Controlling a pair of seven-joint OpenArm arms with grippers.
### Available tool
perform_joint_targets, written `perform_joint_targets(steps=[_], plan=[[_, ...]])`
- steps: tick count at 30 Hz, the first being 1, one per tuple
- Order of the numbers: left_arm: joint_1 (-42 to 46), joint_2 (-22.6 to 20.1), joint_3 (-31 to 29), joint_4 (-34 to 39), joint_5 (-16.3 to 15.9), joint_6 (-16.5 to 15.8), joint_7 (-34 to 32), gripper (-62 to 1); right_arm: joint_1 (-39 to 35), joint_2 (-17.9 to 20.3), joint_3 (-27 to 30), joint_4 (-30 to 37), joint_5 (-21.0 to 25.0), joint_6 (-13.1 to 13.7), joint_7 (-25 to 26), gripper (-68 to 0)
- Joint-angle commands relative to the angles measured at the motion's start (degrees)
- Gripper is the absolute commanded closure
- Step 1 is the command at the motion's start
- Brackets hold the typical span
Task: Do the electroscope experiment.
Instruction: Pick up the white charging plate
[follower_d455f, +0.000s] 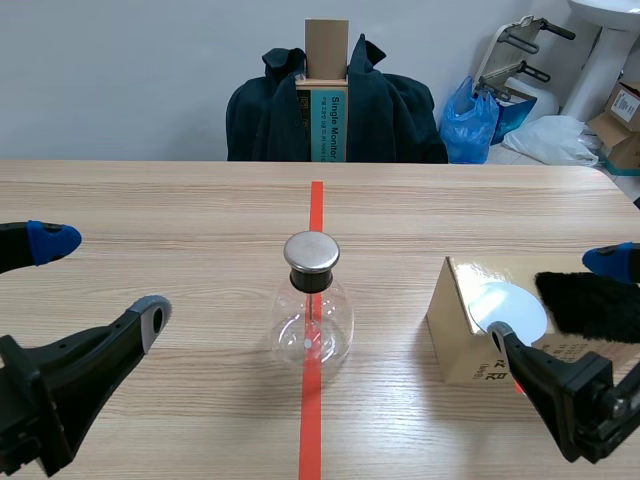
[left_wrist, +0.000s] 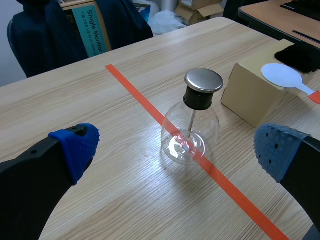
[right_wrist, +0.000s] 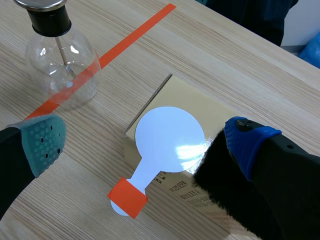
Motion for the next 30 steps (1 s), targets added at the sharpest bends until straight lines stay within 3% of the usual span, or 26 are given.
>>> perform_joint_targets(steps=[1, 30], plan=[[0.0, 0.0, 0.4, 1.0, -0.5, -0.1, -1.0, -62.3, 0.6, -0.2, 0.4, 1.1, 0.7, -0.2, 0.6, -67.9], [0.0, 0.0, 0.4, 1.0, -0.4, -0.1, -1.0, -62.3, 0.7, -0.2, 0.4, 1.1, 0.3, -0.2, -0.2, -67.9]])
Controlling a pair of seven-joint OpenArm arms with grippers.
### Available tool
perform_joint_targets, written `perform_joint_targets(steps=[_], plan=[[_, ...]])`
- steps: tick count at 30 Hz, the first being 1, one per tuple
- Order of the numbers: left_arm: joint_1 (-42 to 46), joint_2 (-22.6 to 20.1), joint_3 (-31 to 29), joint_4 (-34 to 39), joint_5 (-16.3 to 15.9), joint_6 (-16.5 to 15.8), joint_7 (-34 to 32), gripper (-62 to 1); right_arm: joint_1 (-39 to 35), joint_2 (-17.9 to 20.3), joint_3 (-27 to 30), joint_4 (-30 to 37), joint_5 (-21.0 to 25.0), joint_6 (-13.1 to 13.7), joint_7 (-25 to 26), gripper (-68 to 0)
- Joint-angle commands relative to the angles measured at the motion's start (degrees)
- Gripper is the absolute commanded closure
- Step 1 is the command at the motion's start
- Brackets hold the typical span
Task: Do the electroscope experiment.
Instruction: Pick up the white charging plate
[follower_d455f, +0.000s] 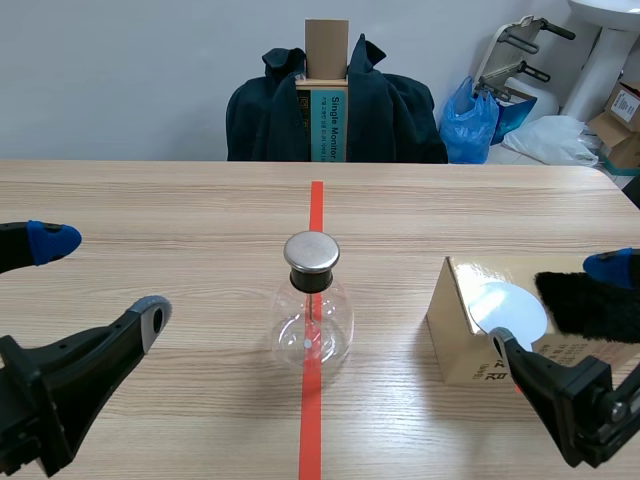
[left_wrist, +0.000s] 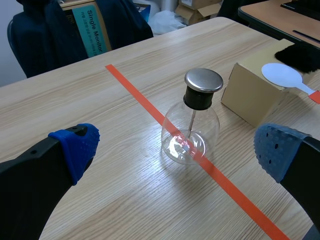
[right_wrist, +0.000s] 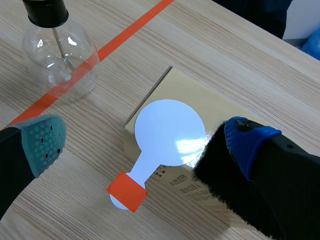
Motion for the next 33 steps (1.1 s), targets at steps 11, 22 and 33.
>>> perform_joint_targets(steps=[11, 22, 33], plan=[[0.0, 0.0, 0.4, 1.0, -0.5, -0.1, -1.0, -62.3, -6.4, -2.8, 1.5, 8.9, -30.1, -0.7, 5.2, -67.9], [0.0, 0.0, 0.4, 1.0, -0.3, -0.1, -1.0, -62.3, -9.8, -15.4, -3.6, 0.5, -85.4, -29.0, 11.0, -67.9], [0.0, 0.0, 0.4, 1.0, -0.3, -0.1, -1.0, -62.3, 0.4, -13.1, -9.9, -24.3, -96.5, -51.1, 8.1, -67.9]])
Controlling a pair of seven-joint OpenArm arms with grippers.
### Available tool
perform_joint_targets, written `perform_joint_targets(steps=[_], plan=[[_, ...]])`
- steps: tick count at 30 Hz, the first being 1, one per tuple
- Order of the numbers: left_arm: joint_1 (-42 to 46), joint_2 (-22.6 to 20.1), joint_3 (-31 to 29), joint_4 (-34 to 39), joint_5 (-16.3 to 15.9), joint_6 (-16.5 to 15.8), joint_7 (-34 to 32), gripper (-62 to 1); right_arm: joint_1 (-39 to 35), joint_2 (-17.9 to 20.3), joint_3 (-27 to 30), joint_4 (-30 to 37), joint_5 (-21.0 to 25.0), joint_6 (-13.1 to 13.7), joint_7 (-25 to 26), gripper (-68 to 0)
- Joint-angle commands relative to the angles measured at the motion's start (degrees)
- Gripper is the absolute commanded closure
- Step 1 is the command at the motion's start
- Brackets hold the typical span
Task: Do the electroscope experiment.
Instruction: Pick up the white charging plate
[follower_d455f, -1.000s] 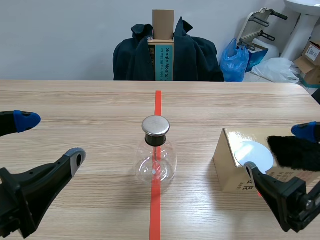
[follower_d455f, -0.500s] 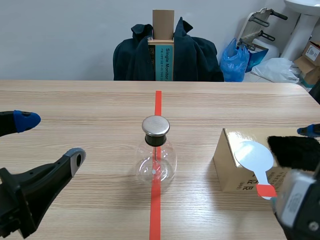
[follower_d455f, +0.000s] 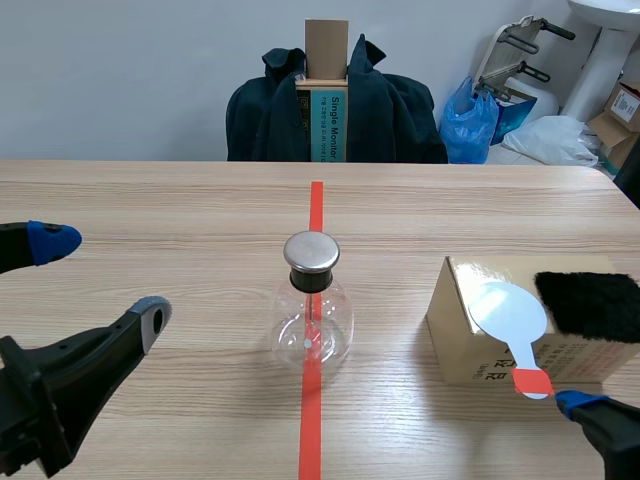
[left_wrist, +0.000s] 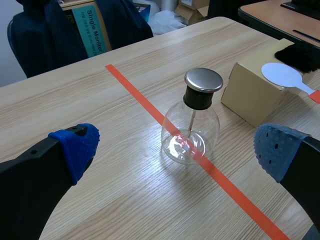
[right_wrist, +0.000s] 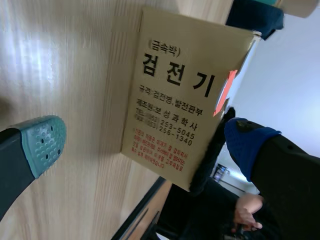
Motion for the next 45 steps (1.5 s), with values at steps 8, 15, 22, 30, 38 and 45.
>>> perform_joint_targets(steps=[8, 15, 22, 30, 38, 45], plan=[[0.0, 0.0, 0.4, 1.0, -0.4, -0.1, -1.0, -62.3, 9.4, 0.6, -7.6, -3.0, 0.6, -13.0, -9.4, -67.9], [0.0, 0.0, 0.4, 1.0, -0.4, -0.1, -1.0, -62.3, 9.7, 0.6, -9.6, -3.4, 0.6, -13.4, -10.5, -67.9], [0.0, 0.0, 0.4, 1.0, -0.4, -0.1, -1.0, -62.3, 9.7, 0.6, -9.6, -3.4, 0.6, -13.4, -10.9, -67.9], [0.0, 0.0, 0.4, 1.0, -0.4, -0.1, -1.0, -62.3, 8.6, 0.8, -9.6, -3.4, 0.6, -13.4, -10.9, -58.5], [0.0, 0.0, 0.4, 1.0, -0.4, -0.1, -1.2, -62.3, 8.6, 0.9, -9.6, -3.4, 0.6, -13.6, -11.3, -17.1], [0.0, 0.0, 0.4, 1.0, -0.4, -0.1, -1.2, -62.3, 8.6, 0.9, -9.6, -3.4, 0.6, -13.8, -11.7, -4.7]])
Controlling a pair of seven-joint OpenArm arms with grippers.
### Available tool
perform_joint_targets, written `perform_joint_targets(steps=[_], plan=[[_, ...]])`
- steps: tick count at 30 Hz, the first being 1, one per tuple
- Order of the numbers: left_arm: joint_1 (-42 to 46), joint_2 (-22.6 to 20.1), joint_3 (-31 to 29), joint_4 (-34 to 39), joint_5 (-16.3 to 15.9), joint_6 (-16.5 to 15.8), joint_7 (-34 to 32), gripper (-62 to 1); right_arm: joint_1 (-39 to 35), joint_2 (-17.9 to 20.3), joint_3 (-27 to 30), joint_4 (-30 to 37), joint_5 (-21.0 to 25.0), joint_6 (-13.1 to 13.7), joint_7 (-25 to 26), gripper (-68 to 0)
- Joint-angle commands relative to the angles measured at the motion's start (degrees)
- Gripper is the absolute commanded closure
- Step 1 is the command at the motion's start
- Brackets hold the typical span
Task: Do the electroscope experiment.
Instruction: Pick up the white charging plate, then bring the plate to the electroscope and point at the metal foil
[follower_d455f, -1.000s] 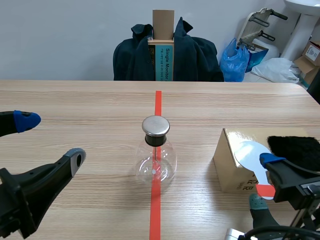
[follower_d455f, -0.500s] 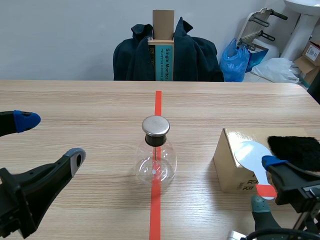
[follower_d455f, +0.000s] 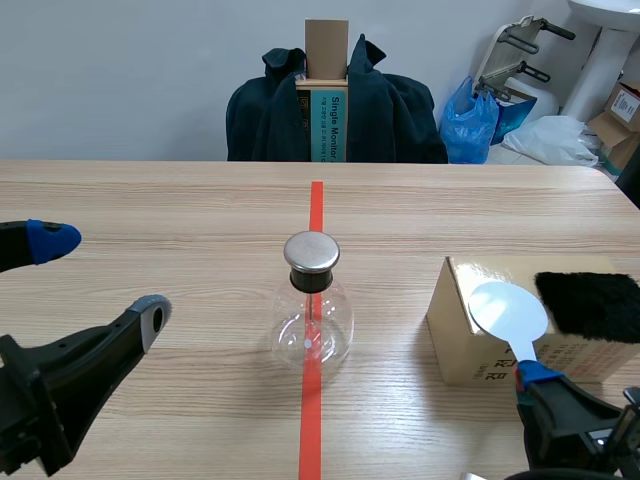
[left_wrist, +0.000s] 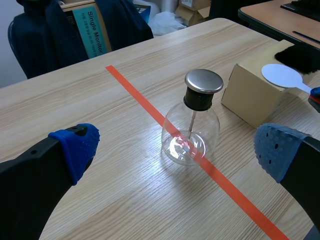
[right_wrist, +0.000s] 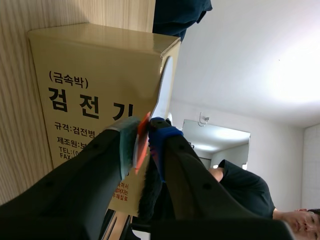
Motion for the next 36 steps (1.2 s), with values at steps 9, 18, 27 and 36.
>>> perform_joint_targets(steps=[9, 18, 27, 36], plan=[[0.0, 0.0, 0.4, 1.0, -0.4, -0.3, -1.0, -62.3, 0.3, 0.9, 2.7, 1.0, 0.3, -3.5, -0.4, -0.8], [0.0, 0.0, 0.4, 1.0, -0.3, -0.3, -0.6, -62.3, -0.1, 2.9, 11.2, 14.5, 5.8, -3.5, -0.8, -0.8], [-5.0, -3.4, 0.4, -2.0, 2.3, -2.6, 7.8, -8.1, -0.1, 2.8, 15.6, 28.3, 12.0, -3.5, -0.4, -0.9], [-25.4, -4.7, 5.4, -22.6, 2.8, -14.5, 1.9, -2.4, 0.1, 2.8, 16.7, 34.8, 17.5, -3.5, -0.8, -0.9]])
